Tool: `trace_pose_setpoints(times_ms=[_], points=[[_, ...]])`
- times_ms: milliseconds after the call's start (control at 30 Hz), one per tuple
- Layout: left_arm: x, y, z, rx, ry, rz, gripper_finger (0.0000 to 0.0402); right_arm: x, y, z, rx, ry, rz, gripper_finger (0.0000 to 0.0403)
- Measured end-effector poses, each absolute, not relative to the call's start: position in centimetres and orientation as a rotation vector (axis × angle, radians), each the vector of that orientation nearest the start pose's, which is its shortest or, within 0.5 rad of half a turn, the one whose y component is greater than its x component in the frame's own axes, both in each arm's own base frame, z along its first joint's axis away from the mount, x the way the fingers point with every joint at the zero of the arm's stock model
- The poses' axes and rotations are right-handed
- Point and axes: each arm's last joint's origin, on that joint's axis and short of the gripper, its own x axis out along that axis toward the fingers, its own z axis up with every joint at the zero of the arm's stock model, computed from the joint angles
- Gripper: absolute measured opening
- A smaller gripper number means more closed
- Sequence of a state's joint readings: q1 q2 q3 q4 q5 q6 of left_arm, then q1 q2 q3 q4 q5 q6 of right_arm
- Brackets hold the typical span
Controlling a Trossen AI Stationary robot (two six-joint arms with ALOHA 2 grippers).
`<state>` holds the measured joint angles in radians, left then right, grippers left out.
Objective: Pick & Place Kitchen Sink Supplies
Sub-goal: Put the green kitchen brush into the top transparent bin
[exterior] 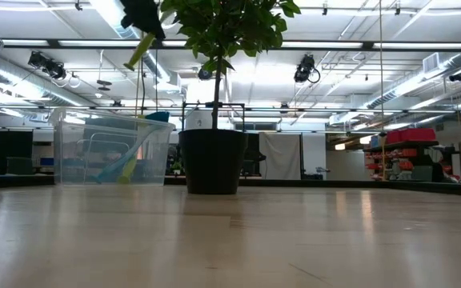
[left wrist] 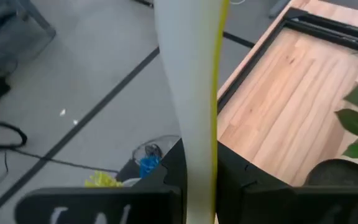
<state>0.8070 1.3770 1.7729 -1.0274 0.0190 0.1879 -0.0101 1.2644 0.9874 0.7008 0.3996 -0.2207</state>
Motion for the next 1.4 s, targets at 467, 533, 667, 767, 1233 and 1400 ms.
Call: trace_pose_setpoints(times_ms=[467,533,667,767,1233,1400], points=[[17.3,18.1,43.4,-0.245,0.846,0.757,0.0044,28.0,-1.3,38.3,-0.119,-0.362,-0.391,0.0270],[17.0,17.9,43.1,-0.263,0.888,0.756,0.0046,28.0,-1.3,38.2,-0.120,-0.355,-0.389,0.0270],[16.7,17.5,42.8,-0.303,0.937,0.760,0.0057,28.0,-1.3,38.1,-0.122,-0.345,-0.388,0.0270],[16.6,17.4,42.8,-0.315,0.946,0.756,0.0046,28.1,-1.3,38.1,-0.123,-0.340,-0.388,0.0270],[12.5,13.2,45.7,-0.331,0.792,0.820,0.0050,28.1,-1.3,37.9,-0.127,-0.318,-0.387,0.0270],[11.4,11.8,46.4,-0.308,0.720,0.850,0.0044,28.1,-1.5,37.8,-0.130,-0.310,-0.396,0.0270]])
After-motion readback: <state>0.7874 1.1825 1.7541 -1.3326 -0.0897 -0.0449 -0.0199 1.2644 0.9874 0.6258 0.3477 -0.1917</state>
